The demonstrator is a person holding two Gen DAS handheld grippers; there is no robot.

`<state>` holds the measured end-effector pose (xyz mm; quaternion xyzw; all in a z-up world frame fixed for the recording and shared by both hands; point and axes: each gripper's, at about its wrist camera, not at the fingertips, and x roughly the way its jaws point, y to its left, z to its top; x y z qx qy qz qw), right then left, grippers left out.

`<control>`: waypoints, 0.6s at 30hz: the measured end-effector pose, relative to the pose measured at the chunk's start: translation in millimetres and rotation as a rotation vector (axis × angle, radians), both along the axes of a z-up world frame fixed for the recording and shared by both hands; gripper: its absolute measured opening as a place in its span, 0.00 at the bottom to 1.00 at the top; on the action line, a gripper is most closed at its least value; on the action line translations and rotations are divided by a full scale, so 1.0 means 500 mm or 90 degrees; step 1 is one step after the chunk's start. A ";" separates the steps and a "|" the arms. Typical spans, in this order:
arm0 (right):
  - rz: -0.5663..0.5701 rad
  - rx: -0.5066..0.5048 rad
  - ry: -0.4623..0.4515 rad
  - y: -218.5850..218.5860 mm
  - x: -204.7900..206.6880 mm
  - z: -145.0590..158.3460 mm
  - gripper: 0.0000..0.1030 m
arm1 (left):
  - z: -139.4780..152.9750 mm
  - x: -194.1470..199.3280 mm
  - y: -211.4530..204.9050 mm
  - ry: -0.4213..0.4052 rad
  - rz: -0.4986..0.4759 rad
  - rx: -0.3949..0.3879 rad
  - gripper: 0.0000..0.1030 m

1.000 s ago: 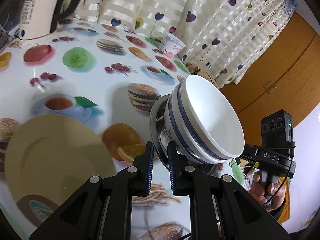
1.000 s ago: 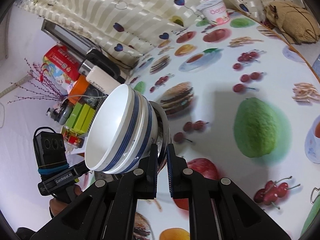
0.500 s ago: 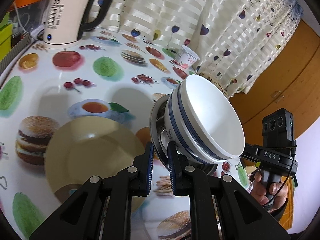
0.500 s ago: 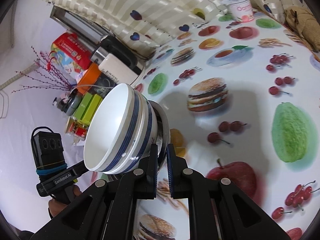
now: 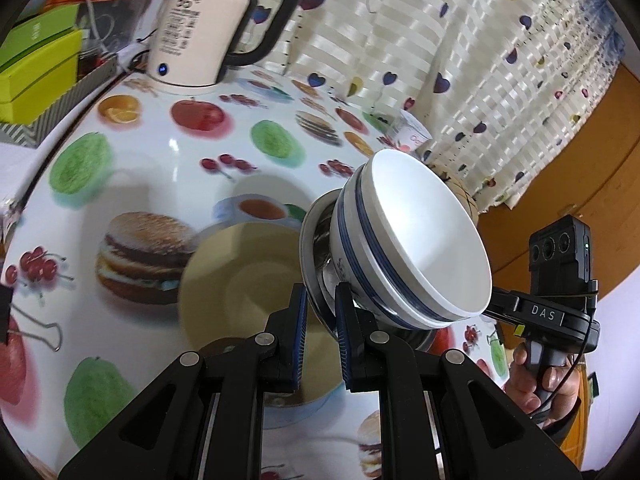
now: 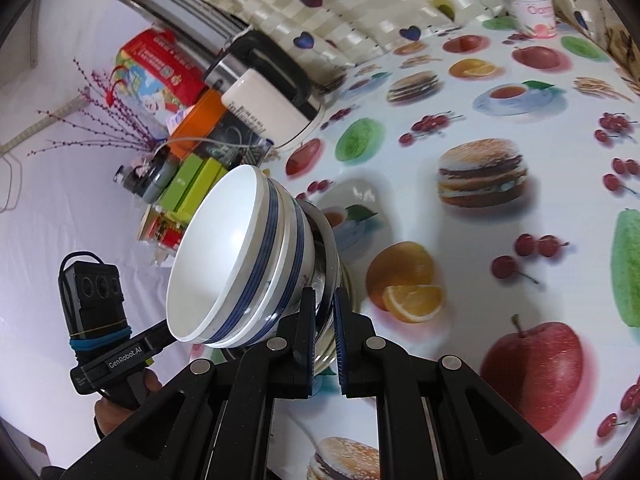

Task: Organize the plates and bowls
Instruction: 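Open both tools and pull them back from the bowl stack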

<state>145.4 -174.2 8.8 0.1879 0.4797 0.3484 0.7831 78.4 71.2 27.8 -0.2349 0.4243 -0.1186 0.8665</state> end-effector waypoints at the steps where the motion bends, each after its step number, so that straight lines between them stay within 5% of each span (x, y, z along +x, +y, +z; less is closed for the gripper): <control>1: 0.004 -0.002 0.003 0.010 0.001 -0.003 0.09 | -0.003 -0.003 0.006 0.002 0.004 0.000 0.14; 18: 0.043 -0.038 0.035 0.098 0.009 -0.038 0.09 | -0.048 -0.025 0.069 0.035 0.038 -0.009 0.14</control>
